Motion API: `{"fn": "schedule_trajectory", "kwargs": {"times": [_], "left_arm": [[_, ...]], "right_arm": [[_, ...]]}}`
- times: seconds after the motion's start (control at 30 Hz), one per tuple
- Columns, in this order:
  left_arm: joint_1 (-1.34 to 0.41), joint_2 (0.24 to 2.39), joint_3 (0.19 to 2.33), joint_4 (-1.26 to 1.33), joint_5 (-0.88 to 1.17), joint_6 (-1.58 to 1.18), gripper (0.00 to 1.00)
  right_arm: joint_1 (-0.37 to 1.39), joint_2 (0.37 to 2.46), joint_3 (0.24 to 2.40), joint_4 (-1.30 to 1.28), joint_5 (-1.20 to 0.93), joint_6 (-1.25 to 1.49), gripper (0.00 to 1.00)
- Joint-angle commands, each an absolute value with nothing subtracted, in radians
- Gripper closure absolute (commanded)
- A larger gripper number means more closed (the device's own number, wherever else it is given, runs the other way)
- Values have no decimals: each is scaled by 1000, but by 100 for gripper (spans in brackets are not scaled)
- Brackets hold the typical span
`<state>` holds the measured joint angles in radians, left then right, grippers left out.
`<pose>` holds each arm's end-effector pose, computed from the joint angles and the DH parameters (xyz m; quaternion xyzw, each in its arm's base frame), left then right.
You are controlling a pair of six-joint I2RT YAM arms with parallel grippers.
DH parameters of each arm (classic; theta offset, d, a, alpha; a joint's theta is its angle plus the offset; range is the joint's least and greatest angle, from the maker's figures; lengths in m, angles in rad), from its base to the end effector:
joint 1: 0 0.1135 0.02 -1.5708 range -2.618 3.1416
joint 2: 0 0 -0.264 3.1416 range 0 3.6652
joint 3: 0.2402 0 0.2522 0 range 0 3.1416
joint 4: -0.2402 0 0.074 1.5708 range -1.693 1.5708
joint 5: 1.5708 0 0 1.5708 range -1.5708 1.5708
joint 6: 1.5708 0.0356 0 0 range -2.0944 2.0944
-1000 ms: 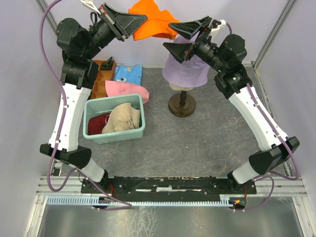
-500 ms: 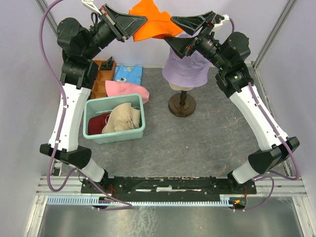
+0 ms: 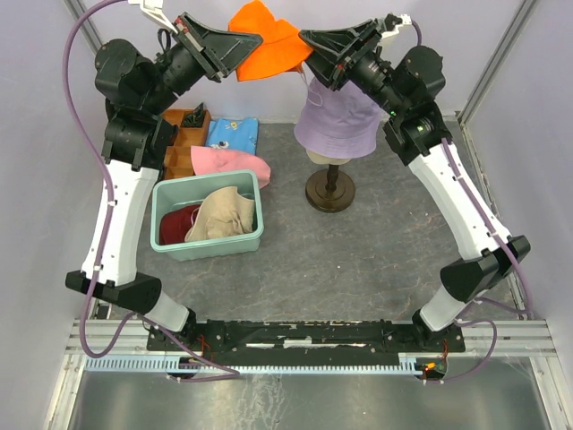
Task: Stack the hats
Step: Stack the hat on the hat.
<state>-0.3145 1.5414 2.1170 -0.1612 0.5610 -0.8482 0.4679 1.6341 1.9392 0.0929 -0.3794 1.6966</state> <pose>0.2608 -0.1048 0.6030 0.0852 0.5677 -0.5684 0.5894 0.3073 0.1701 0.5493 0.1849 0.5346 0.7713 0.2918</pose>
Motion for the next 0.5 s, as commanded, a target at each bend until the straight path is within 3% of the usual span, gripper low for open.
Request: {"fn": "schedule_trajectory", "kwargs": {"times": [0.0,0.13,0.2,0.27,0.47], "left_arm": [[-318,1482,2108,-108,597,-822,97],[-317,1480,2101,-116,599,-806,97],[-316,1484,2104,-119,597,-797,97],[-315,1495,2109,-130,593,-781,94],[-286,1512,2122,-230,523,-686,44]], "right_arm": [[450,1669,2080,65,-345,1614,64],[426,1727,2186,46,-342,1596,82],[420,1750,2236,33,-341,1595,100],[415,1765,2278,2,-335,1569,100],[383,1813,2318,105,-316,1562,100]]}}
